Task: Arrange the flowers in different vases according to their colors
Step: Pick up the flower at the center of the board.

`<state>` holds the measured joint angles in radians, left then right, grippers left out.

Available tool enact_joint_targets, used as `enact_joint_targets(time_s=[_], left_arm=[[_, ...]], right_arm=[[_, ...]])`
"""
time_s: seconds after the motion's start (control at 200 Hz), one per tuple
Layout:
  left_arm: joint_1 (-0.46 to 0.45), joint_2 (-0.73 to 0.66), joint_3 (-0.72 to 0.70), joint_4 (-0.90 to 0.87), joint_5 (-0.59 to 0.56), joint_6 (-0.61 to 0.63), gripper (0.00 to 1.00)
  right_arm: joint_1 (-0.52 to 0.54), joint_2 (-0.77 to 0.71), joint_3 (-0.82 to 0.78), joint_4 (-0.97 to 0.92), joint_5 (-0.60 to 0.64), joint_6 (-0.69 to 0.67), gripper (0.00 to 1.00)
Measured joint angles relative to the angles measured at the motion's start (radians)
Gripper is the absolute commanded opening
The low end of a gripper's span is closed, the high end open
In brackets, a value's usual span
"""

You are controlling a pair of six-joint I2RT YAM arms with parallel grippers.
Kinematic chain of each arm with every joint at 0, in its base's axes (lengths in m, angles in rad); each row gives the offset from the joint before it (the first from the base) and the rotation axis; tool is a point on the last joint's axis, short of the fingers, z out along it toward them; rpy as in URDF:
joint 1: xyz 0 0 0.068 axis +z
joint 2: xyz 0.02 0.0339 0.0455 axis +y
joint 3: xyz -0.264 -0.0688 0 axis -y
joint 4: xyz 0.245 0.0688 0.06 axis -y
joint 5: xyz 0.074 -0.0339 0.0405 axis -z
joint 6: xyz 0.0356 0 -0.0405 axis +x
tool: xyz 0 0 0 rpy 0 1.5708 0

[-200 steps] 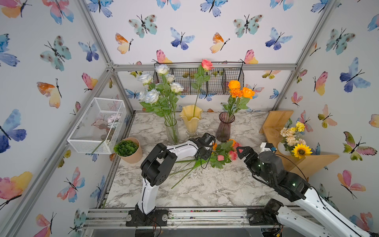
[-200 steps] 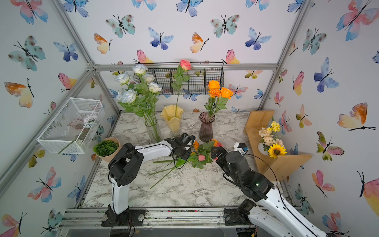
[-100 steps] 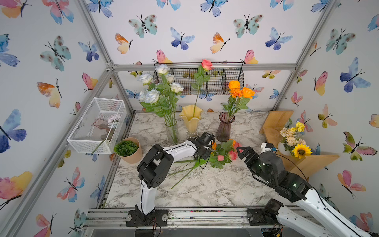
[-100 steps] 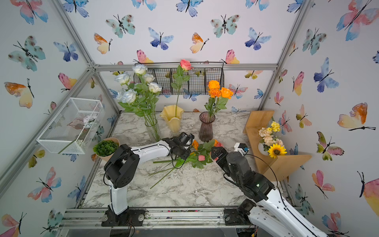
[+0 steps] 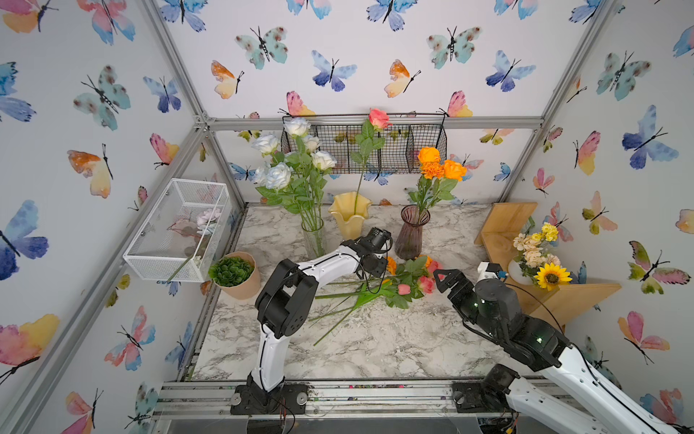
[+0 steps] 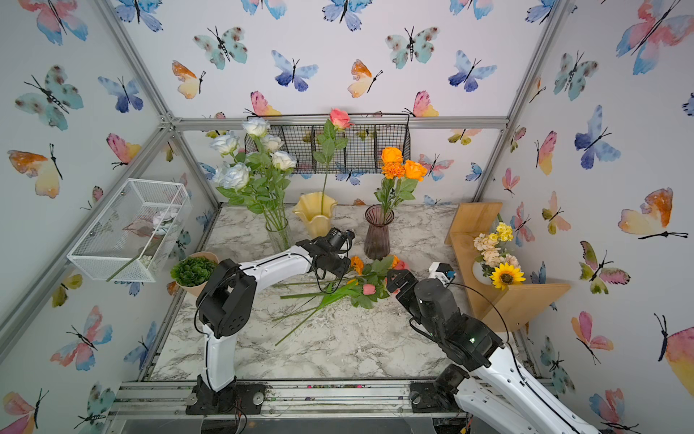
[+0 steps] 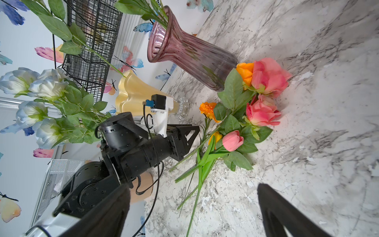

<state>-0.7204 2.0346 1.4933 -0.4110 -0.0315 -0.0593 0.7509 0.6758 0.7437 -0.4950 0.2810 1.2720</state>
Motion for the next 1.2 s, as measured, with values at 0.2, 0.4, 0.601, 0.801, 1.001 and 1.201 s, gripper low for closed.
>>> enact_joint_targets(time_s=[0.2, 0.4, 0.601, 0.801, 1.001, 1.201], left_arm=[[-0.002, 0.004, -0.042, 0.004, 0.01, -0.02, 0.45], [-0.001, 0.006, -0.063, 0.011, 0.01, -0.029, 0.43], [-0.002, 0.032, -0.05, 0.025, 0.006, -0.031, 0.41], [-0.007, 0.06, -0.026, 0.024, 0.0, -0.031, 0.36], [-0.021, 0.101, 0.032, -0.002, 0.0, -0.023, 0.26], [-0.021, 0.102, 0.033, -0.005, 0.0, -0.013, 0.12]], right_arm=[[0.0, -0.001, -0.001, 0.0, 0.0, 0.0, 0.99], [0.0, -0.008, -0.001, 0.0, 0.0, 0.0, 0.99], [0.0, -0.015, -0.001, 0.0, 0.0, 0.0, 0.99], [0.0, -0.022, -0.002, 0.0, 0.0, 0.001, 0.99], [0.0, -0.026, -0.005, 0.0, 0.0, 0.0, 0.99], [0.0, -0.045, -0.005, -0.001, 0.008, 0.001, 0.99]])
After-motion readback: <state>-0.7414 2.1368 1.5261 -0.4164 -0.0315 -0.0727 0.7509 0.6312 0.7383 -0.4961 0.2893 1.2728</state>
